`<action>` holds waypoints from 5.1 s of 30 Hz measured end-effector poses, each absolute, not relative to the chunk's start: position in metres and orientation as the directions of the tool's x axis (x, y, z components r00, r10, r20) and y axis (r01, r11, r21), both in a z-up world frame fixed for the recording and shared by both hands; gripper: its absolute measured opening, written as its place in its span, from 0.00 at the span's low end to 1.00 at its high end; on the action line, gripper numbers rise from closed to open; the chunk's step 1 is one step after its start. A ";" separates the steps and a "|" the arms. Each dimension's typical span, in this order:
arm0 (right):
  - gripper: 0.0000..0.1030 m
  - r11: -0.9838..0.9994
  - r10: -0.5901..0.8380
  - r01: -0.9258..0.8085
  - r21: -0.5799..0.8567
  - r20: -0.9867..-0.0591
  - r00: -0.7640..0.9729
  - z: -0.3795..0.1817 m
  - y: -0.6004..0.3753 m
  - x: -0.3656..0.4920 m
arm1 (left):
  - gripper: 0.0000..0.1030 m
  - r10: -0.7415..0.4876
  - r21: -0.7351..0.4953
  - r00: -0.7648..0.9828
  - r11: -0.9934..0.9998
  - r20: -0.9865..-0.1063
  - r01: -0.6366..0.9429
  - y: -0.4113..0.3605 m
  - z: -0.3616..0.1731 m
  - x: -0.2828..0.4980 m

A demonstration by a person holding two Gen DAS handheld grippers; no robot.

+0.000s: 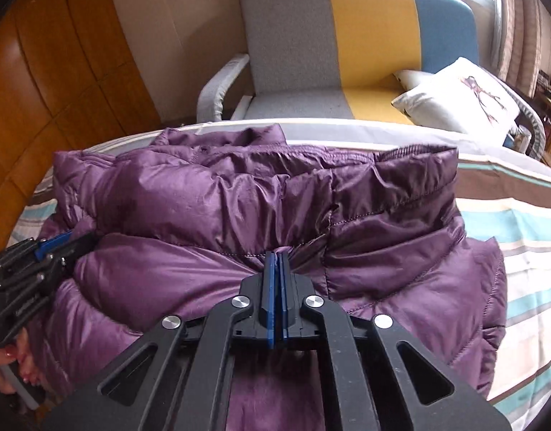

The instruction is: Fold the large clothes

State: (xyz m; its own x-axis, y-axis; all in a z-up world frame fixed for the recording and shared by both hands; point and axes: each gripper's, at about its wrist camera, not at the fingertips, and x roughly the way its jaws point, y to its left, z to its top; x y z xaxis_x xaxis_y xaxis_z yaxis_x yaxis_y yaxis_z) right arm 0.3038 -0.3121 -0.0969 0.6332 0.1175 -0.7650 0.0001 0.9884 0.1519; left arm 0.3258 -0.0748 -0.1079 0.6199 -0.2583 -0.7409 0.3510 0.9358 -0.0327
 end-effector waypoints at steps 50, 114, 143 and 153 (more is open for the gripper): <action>0.67 0.964 -0.010 0.195 0.181 -0.707 0.708 -0.084 -0.372 0.253 | 0.88 -0.080 -0.118 0.673 0.993 -0.735 -0.012 0.062 -0.129 0.316; 0.51 0.851 0.068 0.311 0.424 -0.676 0.734 -0.093 -0.447 0.084 | 0.69 -0.476 -0.491 0.547 0.861 -0.689 0.131 0.110 -0.171 0.177; 0.06 0.995 0.093 -0.036 0.092 -0.743 0.663 -0.132 -0.225 0.151 | 0.72 -0.427 -0.579 0.656 0.815 -0.622 -0.018 0.102 -0.188 0.168; 0.06 0.994 0.086 -0.005 0.112 -0.740 0.667 -0.140 -0.225 0.151 | 0.61 -0.422 -0.618 0.663 0.783 -0.618 -0.077 0.096 -0.193 0.169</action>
